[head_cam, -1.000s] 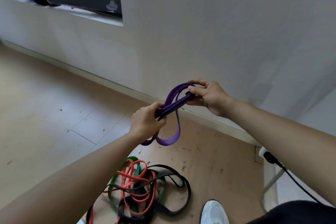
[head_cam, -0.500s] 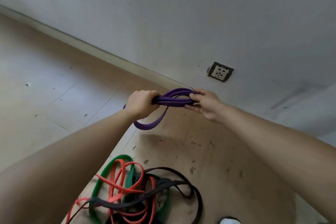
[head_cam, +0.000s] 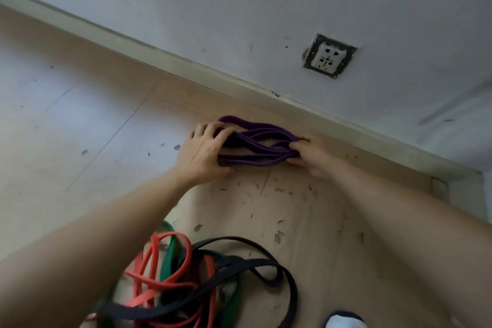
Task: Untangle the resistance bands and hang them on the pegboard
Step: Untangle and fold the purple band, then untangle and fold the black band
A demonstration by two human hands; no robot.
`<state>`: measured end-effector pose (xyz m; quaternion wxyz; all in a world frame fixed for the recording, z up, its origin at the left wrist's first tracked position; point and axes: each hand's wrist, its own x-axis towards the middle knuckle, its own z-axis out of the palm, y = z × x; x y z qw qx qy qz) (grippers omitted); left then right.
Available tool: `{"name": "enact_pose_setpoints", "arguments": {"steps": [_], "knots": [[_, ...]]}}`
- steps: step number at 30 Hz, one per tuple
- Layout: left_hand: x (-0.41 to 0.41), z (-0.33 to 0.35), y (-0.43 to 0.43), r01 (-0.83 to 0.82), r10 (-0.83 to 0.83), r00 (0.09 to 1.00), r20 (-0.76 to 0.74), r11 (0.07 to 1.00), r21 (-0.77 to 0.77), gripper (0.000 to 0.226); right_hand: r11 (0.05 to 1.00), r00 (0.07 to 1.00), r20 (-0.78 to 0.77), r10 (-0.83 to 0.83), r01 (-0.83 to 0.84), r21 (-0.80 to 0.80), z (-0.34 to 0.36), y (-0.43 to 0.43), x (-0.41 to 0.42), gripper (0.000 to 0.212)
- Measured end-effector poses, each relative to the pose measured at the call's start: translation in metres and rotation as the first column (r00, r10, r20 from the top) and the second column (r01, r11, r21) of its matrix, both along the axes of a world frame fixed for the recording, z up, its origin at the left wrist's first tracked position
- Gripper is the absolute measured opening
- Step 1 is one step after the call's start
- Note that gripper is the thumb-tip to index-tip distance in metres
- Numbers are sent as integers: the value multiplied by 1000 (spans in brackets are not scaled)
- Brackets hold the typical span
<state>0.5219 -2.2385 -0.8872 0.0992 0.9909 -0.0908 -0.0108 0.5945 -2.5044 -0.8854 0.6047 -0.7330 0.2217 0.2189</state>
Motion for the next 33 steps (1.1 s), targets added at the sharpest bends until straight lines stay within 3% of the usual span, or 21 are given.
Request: {"name": "enact_pose_setpoints", "arguments": {"steps": [6,8,10,12,13,16,19,22,25,27,29,33], "knots": [[-39,2,19,-251,247,968,-45,934,-255,85,934,981,49,185,-160,-321,-4,5,-2,38],[-47,0,16,-377,347,926,-149,839,-392,83,916,975,21,223,-202,-347,-2,3,-4,47],[-56,0,13,-524,440,851,-286,684,-508,82,885,963,10,269,-242,-398,2,1,-9,52],[-66,1,12,-585,460,809,-365,576,-571,76,761,924,62,377,-271,-589,6,-3,-17,50],[-73,2,12,-581,440,813,-381,570,-581,73,710,902,105,418,-253,-657,9,-4,-24,46],[-99,16,19,-527,364,849,-383,643,-556,67,658,816,181,549,-289,-695,27,-2,-59,31],[-128,36,30,-476,310,872,-380,718,-508,49,504,626,11,779,-617,-604,46,8,-101,18],[-161,47,36,-395,206,890,-407,795,-461,32,250,361,-198,911,-867,-430,58,30,-141,34],[-193,49,41,-363,158,875,-458,840,-403,39,65,201,-259,945,-889,-453,53,50,-174,58],[-212,49,43,-307,116,865,-488,892,-333,60,7,173,-278,945,-859,-511,46,59,-191,70],[-230,48,43,-257,76,842,-535,927,-272,81,-2,214,-305,928,-816,-578,40,62,-201,72],[-259,50,40,-223,46,778,-626,953,-206,71,156,425,-350,835,-793,-589,34,52,-214,66]]}}
